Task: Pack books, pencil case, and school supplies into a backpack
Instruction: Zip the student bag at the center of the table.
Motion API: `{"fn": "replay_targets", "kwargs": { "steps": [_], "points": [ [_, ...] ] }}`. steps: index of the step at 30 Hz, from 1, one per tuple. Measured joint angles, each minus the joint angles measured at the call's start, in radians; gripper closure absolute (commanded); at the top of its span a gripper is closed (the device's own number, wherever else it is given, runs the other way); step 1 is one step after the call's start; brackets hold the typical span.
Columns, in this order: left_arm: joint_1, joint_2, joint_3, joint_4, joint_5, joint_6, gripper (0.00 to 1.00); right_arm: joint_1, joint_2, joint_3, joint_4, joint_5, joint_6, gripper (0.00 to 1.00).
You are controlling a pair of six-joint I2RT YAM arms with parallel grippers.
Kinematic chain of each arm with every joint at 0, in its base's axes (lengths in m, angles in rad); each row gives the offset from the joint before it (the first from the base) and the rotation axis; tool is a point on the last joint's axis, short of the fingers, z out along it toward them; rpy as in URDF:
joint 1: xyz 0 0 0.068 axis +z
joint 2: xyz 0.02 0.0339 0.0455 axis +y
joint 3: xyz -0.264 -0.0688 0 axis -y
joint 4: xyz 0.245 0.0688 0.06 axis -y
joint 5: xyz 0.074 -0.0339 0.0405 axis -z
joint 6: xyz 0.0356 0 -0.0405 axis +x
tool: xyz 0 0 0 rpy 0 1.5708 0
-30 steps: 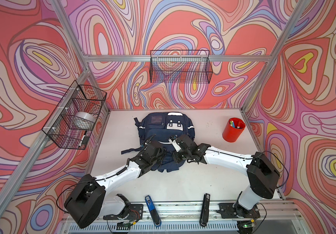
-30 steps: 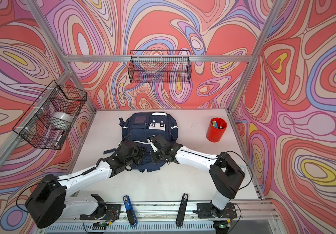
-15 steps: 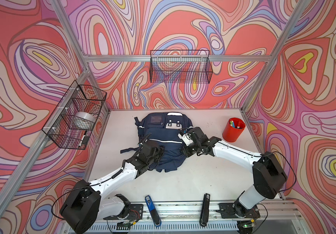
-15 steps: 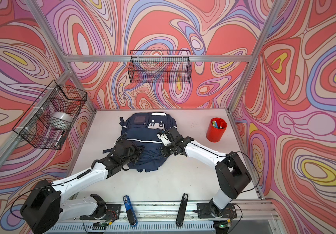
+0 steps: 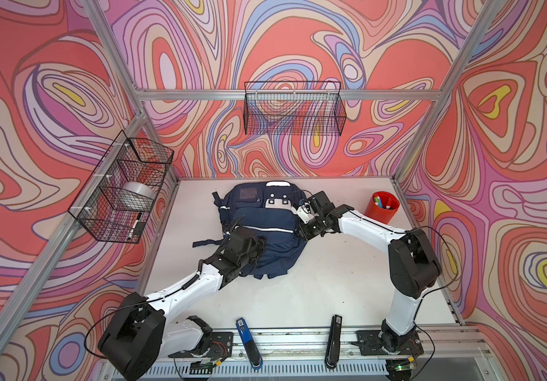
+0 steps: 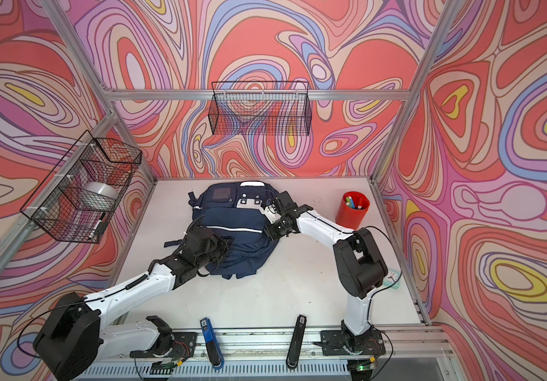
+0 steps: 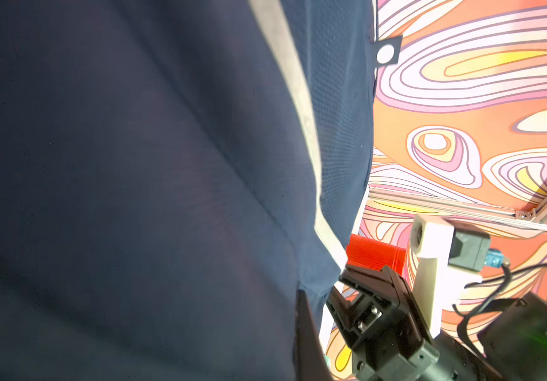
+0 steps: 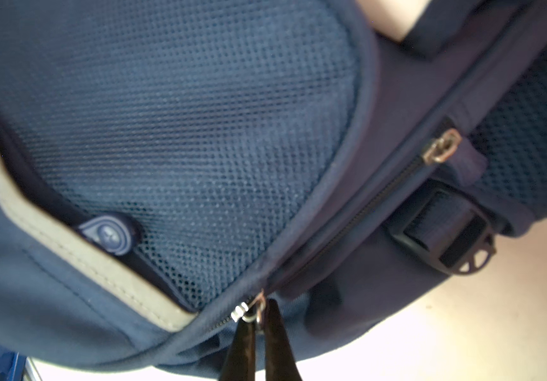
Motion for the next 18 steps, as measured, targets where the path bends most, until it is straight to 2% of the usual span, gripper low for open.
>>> {"fn": "replay_targets", "kwargs": {
  "steps": [8,12,16,18],
  "points": [
    [0.000,0.000,0.000,0.005,0.011,0.015,1.00,-0.008,0.066,0.075,0.009,-0.003,-0.019,1.00],
    [0.000,0.009,0.003,0.020,0.032,0.038,0.71,-0.016,0.064,0.076,0.009,-0.002,-0.017,1.00],
    [-0.002,0.026,0.037,0.004,0.066,0.083,0.35,-0.061,0.048,0.051,0.047,0.033,-0.010,1.00],
    [-0.002,0.024,0.053,0.003,0.074,0.103,0.29,-0.078,0.031,0.033,0.062,0.049,-0.008,0.85]
  ]
}}
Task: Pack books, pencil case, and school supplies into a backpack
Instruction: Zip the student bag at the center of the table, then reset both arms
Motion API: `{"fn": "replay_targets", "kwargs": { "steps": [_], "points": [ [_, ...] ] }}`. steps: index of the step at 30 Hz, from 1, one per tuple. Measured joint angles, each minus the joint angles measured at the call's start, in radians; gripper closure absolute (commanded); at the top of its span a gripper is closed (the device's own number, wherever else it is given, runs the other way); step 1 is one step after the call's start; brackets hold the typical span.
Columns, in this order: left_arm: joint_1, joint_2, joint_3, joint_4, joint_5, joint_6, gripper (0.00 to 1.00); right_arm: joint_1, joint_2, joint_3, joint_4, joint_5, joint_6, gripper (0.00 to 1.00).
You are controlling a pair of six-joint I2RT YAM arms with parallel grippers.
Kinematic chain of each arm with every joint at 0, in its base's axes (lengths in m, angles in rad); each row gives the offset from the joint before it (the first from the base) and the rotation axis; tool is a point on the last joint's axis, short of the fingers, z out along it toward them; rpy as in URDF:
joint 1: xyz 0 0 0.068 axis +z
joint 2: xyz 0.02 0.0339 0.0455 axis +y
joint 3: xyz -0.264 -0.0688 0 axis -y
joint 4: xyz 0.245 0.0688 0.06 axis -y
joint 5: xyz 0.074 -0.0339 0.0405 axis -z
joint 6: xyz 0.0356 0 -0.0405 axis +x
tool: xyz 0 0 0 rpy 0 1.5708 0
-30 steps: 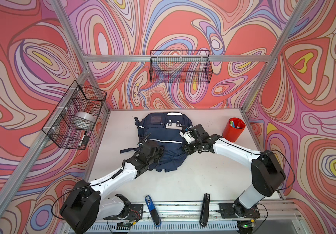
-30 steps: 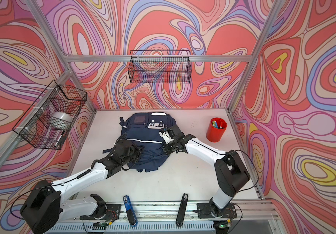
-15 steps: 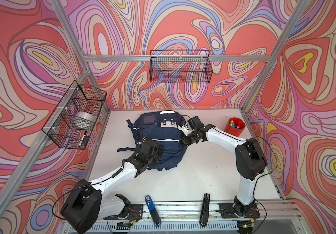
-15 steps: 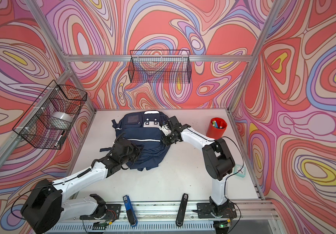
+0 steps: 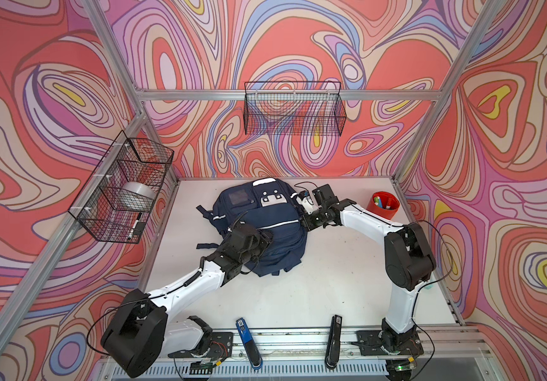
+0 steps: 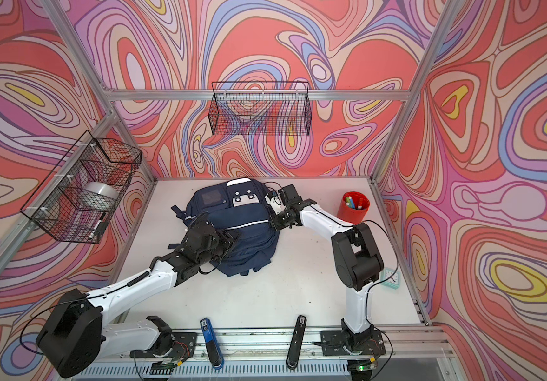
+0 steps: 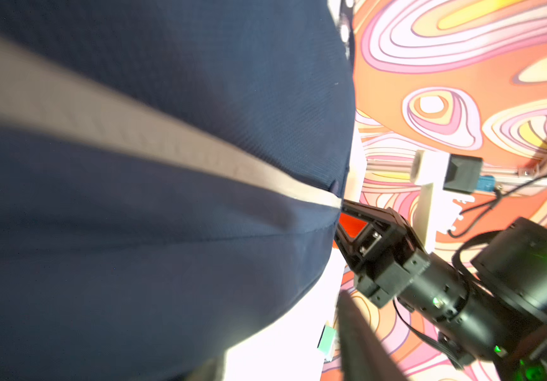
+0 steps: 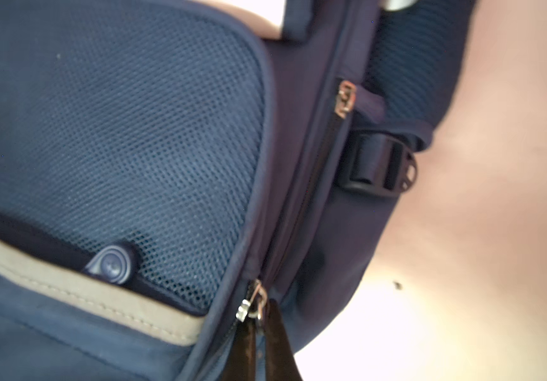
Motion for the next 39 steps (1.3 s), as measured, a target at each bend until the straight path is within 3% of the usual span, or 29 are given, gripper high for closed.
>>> {"fn": "replay_targets", "kwargs": {
  "steps": [3,6,7,8,9,16,20,24,28,32,39],
  "points": [
    [-0.001,-0.019,0.014,-0.023,0.001,0.037,0.15,-0.008,-0.037,-0.024,0.000,0.025,0.012,0.64],
    [-0.001,-0.058,0.041,-0.079,-0.016,0.085,0.08,-0.011,-0.086,-0.041,-0.001,0.068,0.029,0.51],
    [-0.001,-0.078,0.055,-0.104,-0.026,0.108,0.03,-0.011,-0.114,-0.051,0.000,0.086,0.036,0.38],
    [-0.001,-0.096,0.068,-0.129,-0.037,0.134,0.02,-0.011,-0.140,-0.063,0.004,0.105,0.045,0.13],
    [-0.001,-0.118,0.085,-0.159,-0.052,0.164,0.00,-0.011,-0.177,-0.079,0.012,0.130,0.053,0.02],
    [0.023,-0.233,0.257,-0.264,-0.246,0.498,0.00,-0.011,-0.435,-0.181,0.160,0.245,0.064,0.02],
    [0.075,-0.257,0.272,-0.254,-0.364,0.709,0.00,-0.015,-0.473,-0.217,0.249,0.294,0.058,0.02],
    [0.090,-0.246,0.185,-0.158,-0.497,0.961,0.00,-0.045,-0.472,-0.311,0.347,0.362,0.049,0.02],
    [0.130,-0.216,0.045,-0.028,-0.566,1.175,0.00,-0.159,-0.476,-0.474,0.447,0.387,0.083,0.02],
    [0.199,-0.211,-0.070,0.061,-0.589,1.287,0.00,-0.266,-0.512,-0.636,0.555,0.434,0.116,0.02],
    [0.294,-0.118,-0.203,0.258,-0.588,1.382,0.00,-0.270,-0.563,-0.864,0.863,0.507,0.063,0.03]
  ]
}}
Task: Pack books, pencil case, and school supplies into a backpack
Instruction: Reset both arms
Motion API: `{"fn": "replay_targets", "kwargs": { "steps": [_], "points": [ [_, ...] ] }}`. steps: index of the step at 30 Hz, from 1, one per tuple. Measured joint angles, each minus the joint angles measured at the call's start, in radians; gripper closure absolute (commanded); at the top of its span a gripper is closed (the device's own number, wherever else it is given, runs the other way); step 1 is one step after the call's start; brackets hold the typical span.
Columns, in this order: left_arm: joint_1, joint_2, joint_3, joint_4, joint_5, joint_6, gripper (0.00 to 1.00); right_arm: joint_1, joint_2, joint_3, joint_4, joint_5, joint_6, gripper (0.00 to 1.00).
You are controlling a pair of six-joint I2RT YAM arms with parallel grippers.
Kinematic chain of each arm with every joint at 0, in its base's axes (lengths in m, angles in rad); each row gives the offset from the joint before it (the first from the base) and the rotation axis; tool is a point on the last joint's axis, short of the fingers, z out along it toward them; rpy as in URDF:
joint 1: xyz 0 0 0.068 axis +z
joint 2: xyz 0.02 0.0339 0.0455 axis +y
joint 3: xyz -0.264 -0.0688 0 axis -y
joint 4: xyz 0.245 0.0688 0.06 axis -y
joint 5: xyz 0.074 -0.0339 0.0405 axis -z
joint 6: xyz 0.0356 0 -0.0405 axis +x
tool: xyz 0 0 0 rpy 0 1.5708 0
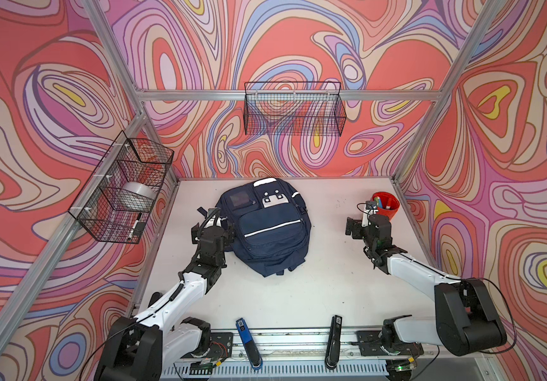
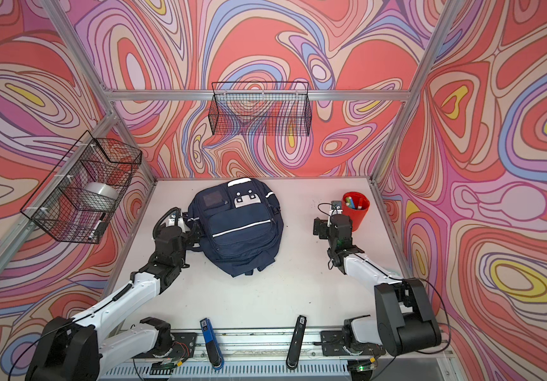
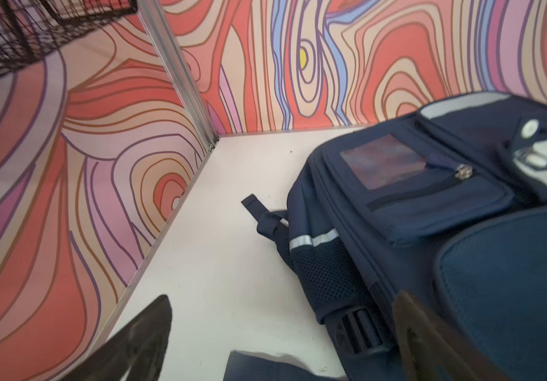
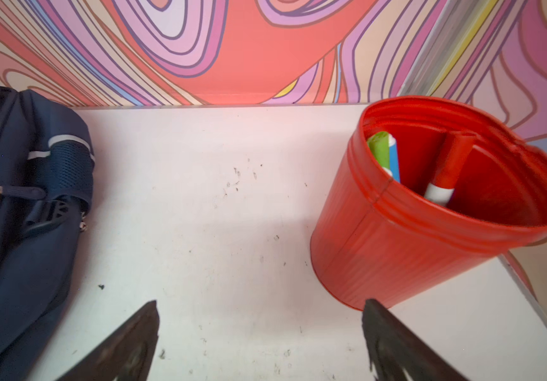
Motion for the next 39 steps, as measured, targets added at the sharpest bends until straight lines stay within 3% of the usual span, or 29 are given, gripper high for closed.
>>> {"fn": "replay_targets", "kwargs": {
  "steps": [4,11,17,21,39],
  "points": [
    [0.032,0.110,-0.043,0.076,0.022,0.014,0.00,-0.012,0.044,-0.107,0.193,0.021,-0.042,0.04],
    [0.208,0.193,-0.141,0.268,0.185,-0.039,0.00,-0.061,0.177,-0.213,0.497,0.017,-0.048,0.04],
    [0.225,0.315,-0.148,0.446,0.264,-0.042,0.00,-0.076,0.331,-0.188,0.683,0.009,-0.046,0.02],
    [0.230,0.393,-0.151,0.544,0.298,-0.041,0.00,-0.089,0.373,-0.145,0.645,0.009,-0.031,0.01],
    [0.242,0.405,-0.103,0.508,0.344,-0.042,0.00,-0.110,0.373,-0.116,0.631,0.007,-0.010,0.02]
  ]
}}
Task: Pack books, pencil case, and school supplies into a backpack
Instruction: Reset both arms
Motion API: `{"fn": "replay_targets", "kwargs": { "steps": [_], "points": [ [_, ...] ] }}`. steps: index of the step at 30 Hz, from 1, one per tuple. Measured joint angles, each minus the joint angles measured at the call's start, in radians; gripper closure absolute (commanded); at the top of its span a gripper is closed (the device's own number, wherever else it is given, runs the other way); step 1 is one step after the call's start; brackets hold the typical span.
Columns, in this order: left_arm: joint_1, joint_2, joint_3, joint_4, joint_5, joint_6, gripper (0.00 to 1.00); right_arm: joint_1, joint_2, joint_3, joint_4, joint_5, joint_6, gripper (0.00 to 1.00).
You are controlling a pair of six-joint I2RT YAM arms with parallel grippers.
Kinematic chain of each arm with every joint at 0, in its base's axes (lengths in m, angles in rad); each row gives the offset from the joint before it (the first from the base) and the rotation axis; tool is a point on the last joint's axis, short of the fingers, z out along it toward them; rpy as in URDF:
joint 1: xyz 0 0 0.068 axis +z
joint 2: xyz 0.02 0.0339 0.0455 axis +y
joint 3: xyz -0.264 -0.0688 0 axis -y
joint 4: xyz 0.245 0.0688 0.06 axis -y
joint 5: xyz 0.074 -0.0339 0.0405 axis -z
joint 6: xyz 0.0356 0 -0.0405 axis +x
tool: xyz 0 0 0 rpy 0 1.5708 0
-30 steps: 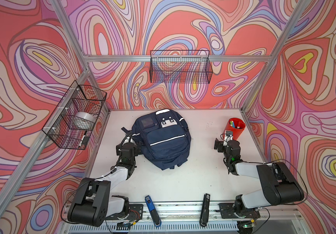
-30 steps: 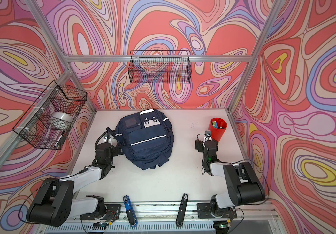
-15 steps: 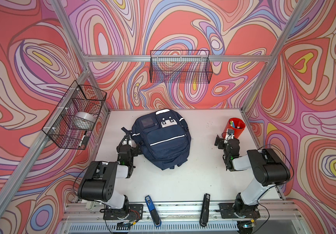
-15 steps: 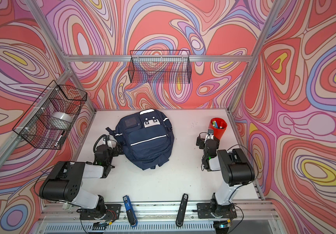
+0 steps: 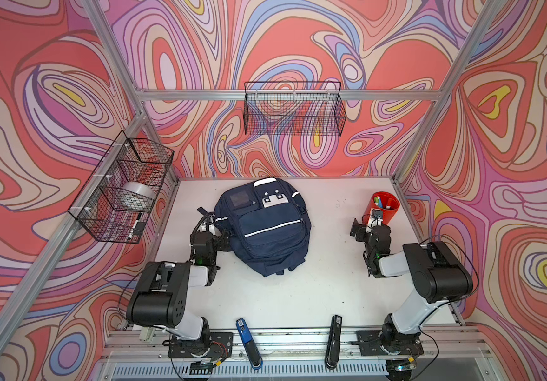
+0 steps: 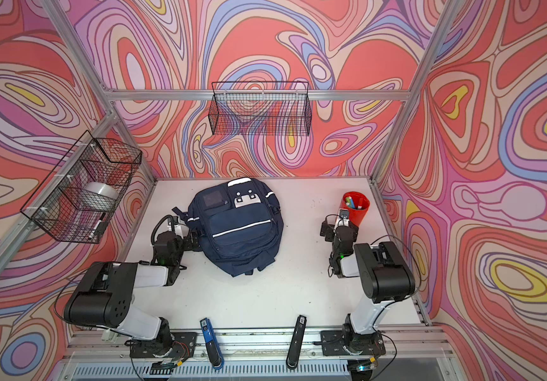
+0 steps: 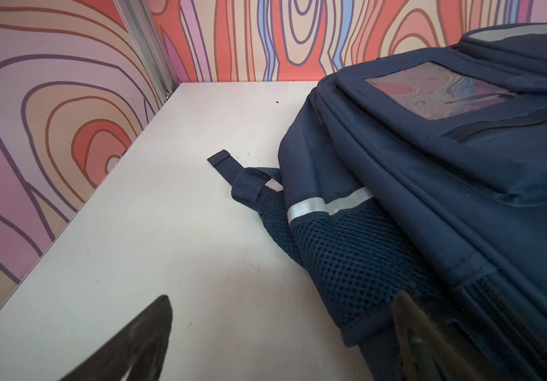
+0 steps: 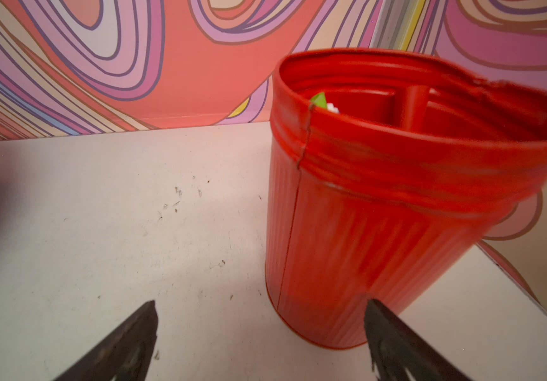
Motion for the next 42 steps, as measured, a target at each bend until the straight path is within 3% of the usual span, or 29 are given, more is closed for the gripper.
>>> {"fn": "replay_targets", "kwargs": {
  "steps": [14,19,21,28,42],
  "points": [
    [0.000,0.000,0.000,-0.001,0.000,0.000,0.00,-0.010,-0.014,0.001,-0.019,-0.015,0.003,0.02],
    [0.000,0.000,0.000,-0.002,0.000,0.000,0.00,-0.010,-0.244,-0.044,-0.080,-0.097,-0.020,0.02],
    [0.000,0.000,0.000,-0.002,0.000,0.000,0.00,-0.010,-0.268,-0.044,-0.043,-0.098,-0.019,0.02],
    [0.000,0.000,0.000,-0.002,0.000,0.000,0.00,-0.011,-0.009,-0.008,-0.027,-0.060,-0.003,0.02],
    [0.002,0.000,0.001,-0.005,0.005,-0.001,0.00,-0.012,0.002,-0.004,-0.021,-0.029,0.011,0.02]
  ]
}}
